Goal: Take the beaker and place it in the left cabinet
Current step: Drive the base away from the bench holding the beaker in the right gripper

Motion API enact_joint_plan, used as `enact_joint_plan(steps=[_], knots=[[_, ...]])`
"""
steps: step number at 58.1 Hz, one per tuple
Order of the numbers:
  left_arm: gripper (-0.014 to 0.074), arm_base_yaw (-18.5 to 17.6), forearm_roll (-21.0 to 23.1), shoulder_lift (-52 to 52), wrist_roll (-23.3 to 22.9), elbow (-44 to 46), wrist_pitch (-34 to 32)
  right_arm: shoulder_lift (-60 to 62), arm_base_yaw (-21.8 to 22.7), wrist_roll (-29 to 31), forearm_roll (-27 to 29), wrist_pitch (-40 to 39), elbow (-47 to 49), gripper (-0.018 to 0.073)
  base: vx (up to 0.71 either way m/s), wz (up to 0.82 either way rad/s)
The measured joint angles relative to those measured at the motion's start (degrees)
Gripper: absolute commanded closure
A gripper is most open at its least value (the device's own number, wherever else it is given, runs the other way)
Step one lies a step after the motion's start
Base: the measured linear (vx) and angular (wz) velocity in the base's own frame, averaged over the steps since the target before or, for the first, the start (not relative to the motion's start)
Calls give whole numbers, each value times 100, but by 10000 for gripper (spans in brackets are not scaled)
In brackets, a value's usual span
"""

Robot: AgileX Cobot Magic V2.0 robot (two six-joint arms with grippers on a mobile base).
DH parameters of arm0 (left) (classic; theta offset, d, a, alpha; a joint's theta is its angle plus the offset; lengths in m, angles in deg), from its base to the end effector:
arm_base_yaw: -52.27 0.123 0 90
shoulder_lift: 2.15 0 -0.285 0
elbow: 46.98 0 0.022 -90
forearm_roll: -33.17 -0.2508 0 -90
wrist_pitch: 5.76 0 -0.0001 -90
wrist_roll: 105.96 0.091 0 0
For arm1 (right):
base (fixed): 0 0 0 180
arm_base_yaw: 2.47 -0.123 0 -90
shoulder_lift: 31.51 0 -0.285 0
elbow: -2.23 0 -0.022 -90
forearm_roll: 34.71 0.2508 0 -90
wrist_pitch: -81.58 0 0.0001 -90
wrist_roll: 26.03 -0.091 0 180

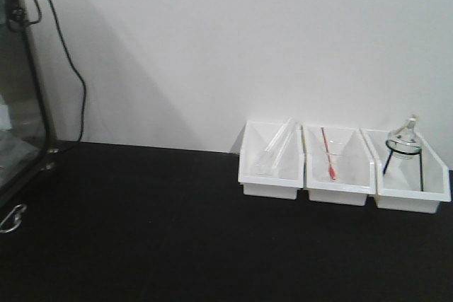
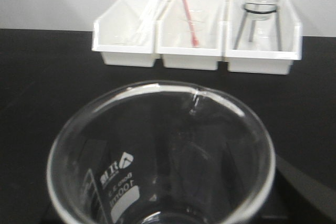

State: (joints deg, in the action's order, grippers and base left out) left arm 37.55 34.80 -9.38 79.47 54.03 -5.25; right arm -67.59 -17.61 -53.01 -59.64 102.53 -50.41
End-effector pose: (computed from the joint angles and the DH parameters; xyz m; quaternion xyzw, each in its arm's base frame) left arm 0.0551 -0.0145 0.2024 0.1106 0.6777 -0.0693 0.7237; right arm 0.1054 0.0143 0.2908 -0.0374 0.8064 0.0349 0.5892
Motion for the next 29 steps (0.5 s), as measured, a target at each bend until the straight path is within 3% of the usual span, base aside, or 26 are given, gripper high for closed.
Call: enact_joint_plan(steps=[29], knots=[[595,0,0,0,0,0,0,0,0,0,0,6,0,565,-12,46]])
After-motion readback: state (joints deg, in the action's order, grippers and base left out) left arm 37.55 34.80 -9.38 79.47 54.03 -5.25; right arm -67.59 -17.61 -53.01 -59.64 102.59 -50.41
